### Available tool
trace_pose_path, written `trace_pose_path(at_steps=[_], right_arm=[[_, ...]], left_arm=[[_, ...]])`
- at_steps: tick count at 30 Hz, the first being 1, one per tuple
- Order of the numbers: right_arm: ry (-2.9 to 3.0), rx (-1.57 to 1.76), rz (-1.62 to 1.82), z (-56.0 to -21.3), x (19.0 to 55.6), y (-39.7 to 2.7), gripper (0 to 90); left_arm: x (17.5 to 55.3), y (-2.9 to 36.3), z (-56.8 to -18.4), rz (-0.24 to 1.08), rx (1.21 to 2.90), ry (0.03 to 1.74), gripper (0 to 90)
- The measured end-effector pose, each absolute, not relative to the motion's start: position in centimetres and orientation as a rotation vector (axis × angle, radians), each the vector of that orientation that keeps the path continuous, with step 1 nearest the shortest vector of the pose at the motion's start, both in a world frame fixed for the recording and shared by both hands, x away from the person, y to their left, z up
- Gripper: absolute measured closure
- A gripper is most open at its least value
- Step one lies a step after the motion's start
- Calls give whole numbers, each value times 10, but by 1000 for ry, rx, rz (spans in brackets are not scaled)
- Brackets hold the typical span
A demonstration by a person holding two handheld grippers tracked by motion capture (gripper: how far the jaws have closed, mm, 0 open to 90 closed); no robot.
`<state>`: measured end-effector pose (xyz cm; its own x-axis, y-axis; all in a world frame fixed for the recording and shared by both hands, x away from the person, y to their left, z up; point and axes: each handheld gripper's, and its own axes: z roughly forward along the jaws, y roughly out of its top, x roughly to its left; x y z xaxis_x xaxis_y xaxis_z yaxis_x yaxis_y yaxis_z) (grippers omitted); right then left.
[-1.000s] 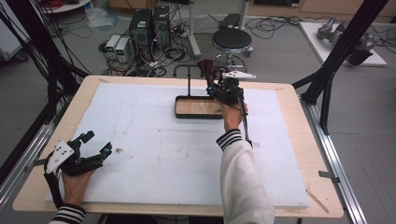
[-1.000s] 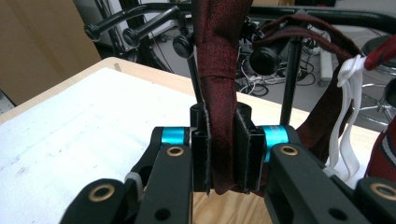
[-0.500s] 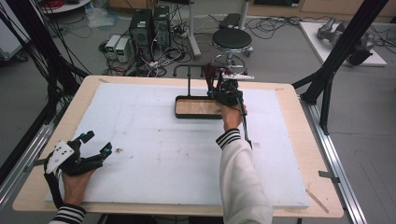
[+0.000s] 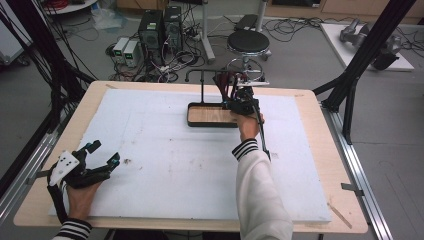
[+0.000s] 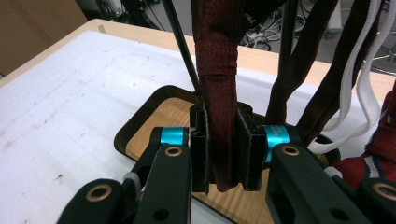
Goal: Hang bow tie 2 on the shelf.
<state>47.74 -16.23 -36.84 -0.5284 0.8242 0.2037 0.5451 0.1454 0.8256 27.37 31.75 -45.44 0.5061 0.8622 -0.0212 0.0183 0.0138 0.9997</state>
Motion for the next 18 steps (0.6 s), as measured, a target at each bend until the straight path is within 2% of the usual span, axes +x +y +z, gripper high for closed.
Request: trace_pose_path(at_steps=[5,7,13,14,18], right_arm=[[2124,1318,1319,-368,477,-163,743],[2124,1304,1307,-368,477,-163,641],[2109,1334,1272,-364,474,-162,158],[2096,1335,1233,-363,473,-160,105],[2100,1315,1237,-356,465,-160,101]], left_arm=[[274,317,-454,791,1412,827,154],[274,317,-454,792,1412,826,154],[274,318,-454,788,1409,831,154],[274,318,-454,789,1411,830,154],[273,318,-455,791,1401,827,154]])
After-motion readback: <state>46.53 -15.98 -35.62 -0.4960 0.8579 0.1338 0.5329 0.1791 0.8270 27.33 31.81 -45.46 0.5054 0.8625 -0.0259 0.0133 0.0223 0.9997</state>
